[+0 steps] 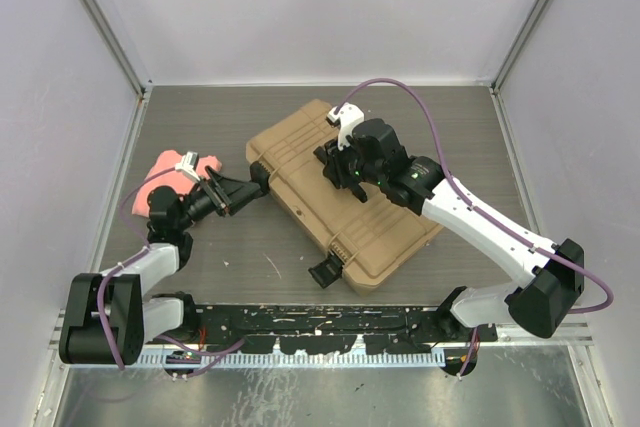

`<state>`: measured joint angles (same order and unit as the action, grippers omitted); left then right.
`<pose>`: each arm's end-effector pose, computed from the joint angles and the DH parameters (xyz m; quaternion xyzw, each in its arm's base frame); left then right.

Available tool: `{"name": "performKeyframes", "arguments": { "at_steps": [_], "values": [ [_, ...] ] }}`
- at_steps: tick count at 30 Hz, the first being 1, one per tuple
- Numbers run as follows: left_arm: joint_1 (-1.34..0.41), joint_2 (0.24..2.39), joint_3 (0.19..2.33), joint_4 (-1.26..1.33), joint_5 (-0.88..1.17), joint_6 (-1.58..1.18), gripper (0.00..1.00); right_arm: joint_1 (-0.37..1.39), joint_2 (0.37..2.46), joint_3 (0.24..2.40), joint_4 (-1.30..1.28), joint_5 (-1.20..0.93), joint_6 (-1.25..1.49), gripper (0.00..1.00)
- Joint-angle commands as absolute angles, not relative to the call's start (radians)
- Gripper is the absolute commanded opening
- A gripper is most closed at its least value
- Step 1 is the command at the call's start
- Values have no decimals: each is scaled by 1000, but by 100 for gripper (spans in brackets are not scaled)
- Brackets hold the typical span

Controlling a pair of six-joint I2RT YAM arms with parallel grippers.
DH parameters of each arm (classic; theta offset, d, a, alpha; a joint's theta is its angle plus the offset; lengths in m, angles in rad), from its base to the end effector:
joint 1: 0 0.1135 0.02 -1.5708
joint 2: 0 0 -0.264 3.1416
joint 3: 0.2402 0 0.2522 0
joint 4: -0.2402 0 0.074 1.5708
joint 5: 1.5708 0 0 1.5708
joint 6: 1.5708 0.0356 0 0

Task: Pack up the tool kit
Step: Close the toolbox at the center of the board.

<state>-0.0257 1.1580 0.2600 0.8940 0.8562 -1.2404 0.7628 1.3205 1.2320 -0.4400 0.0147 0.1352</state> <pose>0.2102 -0.0323 0.2007 -0.1273 0.6965 -0.6170 0.3436 0.2162 0.2059 0.3521 -0.2642 0.8260 0.2104 0.4513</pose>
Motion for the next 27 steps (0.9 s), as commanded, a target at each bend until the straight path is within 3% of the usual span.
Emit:
{"name": "performKeyframes", "arguments": {
  "at_steps": [1,27],
  "values": [
    [-41,1135,340,906,825,-1219,69,787,1324,1245,-313,-115,207,19],
    [-52,1105,360,875,753,-1256,55,787,1325,1233,-313,-167,195,15]
  ]
}}
